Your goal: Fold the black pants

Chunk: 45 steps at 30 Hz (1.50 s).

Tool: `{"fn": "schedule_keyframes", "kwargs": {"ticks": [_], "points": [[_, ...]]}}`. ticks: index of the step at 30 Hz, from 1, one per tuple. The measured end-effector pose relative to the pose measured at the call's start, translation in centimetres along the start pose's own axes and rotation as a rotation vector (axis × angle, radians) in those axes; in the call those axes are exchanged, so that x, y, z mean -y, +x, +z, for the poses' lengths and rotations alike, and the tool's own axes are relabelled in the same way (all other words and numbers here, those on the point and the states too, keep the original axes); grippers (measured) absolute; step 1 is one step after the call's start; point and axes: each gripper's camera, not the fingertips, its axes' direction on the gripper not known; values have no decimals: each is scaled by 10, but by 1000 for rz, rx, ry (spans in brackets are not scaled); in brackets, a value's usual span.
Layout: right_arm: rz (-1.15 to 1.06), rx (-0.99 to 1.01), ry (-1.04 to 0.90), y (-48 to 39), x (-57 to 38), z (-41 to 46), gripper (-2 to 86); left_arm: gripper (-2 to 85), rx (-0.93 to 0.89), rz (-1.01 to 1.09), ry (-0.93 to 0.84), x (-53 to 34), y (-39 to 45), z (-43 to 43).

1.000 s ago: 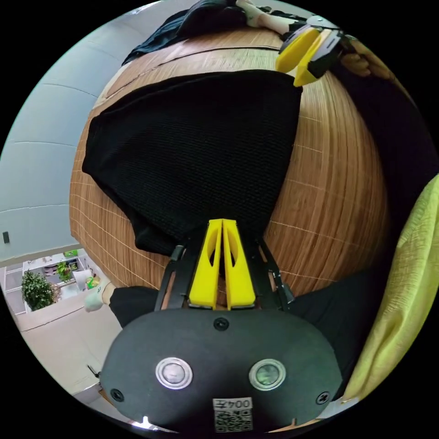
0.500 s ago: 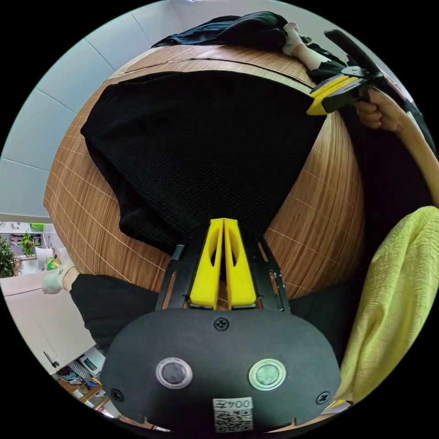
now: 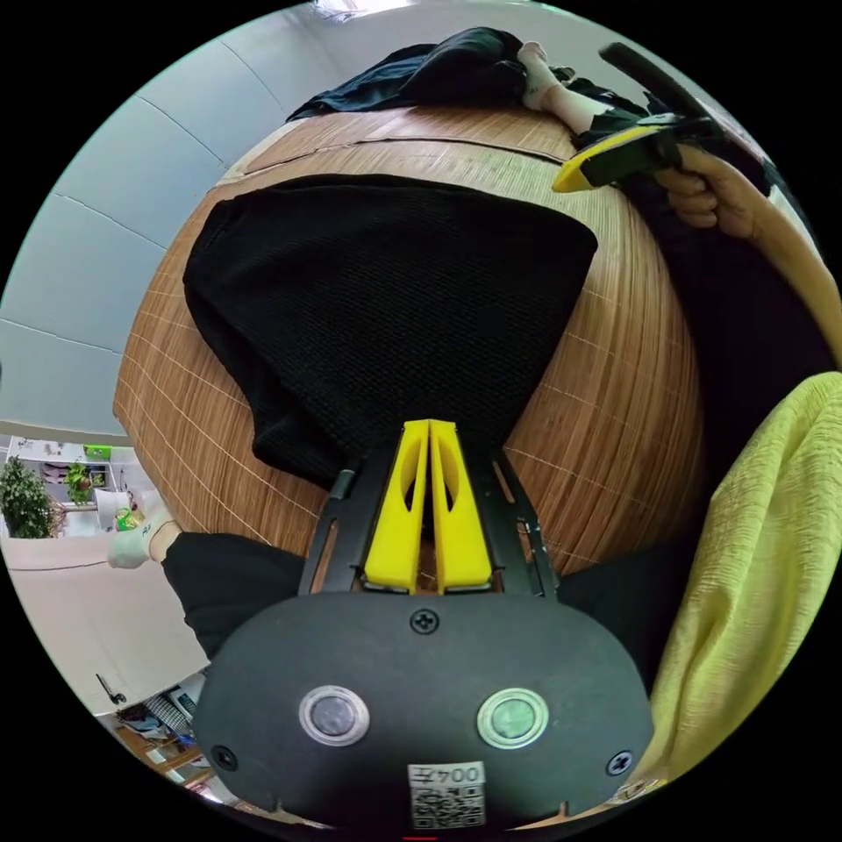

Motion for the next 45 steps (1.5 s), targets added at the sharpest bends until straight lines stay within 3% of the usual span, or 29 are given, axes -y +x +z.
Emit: {"fn": "schedule_keyframes", "kwargs": {"ticks": [4,8,10,13,18,24,26,30,35,39,45], "points": [[-188,-133,55,-51,12,7,47,4,89,-39,95,4,8,-18],[-283,-324,-147,-80,30,52,50,2,173,-27,-83,6,12,33],[-310,-447,-230,-91,36,71,43,1,172,-53,-3,-5,15,34],[-325,-472,-213,-104,40,71,43,1,126,-90,-15,-3,13,24],[-316,-444,-127,-118,46,55,44,0,303,-102,149,20,10,-4],[-269,-494,-20,-130,61,39,53,0,368,-17,78,54,-4,35],[-252,-522,-15,-132,65,36,61,1,359,52,-27,59,-9,66],[-177,-481,-23,-130,84,24,66,1,363,77,40,53,-9,66],[-156,-429,-2,-129,154,7,68,2,359,38,171,56,-11,38],[-143,-434,-2,-119,259,3,67,2,267,113,59,77,-18,69],[-65,-470,-34,-85,396,15,78,0,149,106,41,89,-45,70]]}}
